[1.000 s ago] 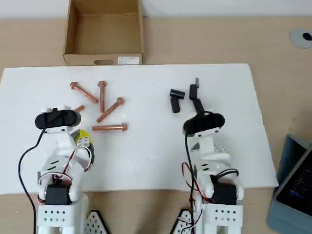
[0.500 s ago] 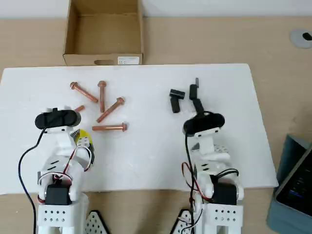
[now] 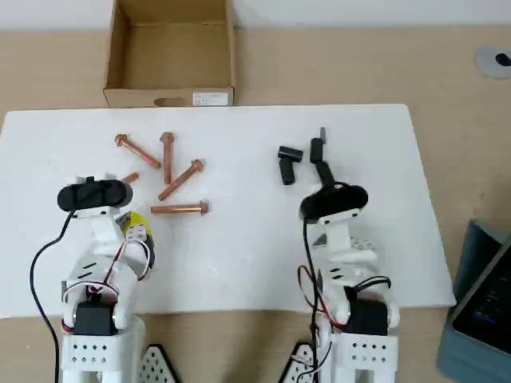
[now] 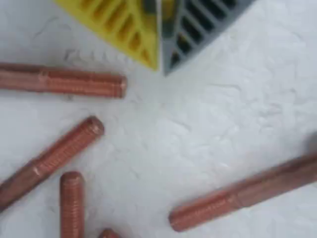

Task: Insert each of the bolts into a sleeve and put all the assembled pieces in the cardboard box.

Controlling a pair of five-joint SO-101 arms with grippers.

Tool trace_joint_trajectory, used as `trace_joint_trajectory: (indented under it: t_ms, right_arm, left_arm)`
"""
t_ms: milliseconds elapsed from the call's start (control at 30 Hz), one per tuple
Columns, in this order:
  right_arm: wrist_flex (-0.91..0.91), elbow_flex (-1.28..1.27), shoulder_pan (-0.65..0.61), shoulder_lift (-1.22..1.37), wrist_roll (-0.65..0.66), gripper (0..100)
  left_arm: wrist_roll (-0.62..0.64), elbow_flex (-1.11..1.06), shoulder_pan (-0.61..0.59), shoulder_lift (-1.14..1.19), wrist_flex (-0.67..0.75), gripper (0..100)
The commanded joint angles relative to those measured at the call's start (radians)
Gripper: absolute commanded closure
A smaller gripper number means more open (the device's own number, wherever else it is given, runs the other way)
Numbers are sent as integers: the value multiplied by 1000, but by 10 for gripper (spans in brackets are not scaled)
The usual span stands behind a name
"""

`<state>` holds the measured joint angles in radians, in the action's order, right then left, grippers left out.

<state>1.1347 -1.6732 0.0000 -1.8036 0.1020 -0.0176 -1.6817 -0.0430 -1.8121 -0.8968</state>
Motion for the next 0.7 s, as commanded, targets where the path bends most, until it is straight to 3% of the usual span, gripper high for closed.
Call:
trace_joint_trajectory:
  t_ms: [0, 167, 400, 667]
  right_arm:
    - [-20, -1, -13, -117, -6, 989]
    - [-20, -1, -13, -117, -8, 989]
    - [14, 82, 10, -116, -9, 989]
    - [107, 323, 15, -81, -5, 989]
  left_arm:
    - [-5, -12, 54, -8, -2, 995]
    - [-3, -12, 121, -8, -6, 995]
    - [3, -6, 120, -8, -9, 996]
    - [-2, 146, -21, -1, -9, 995]
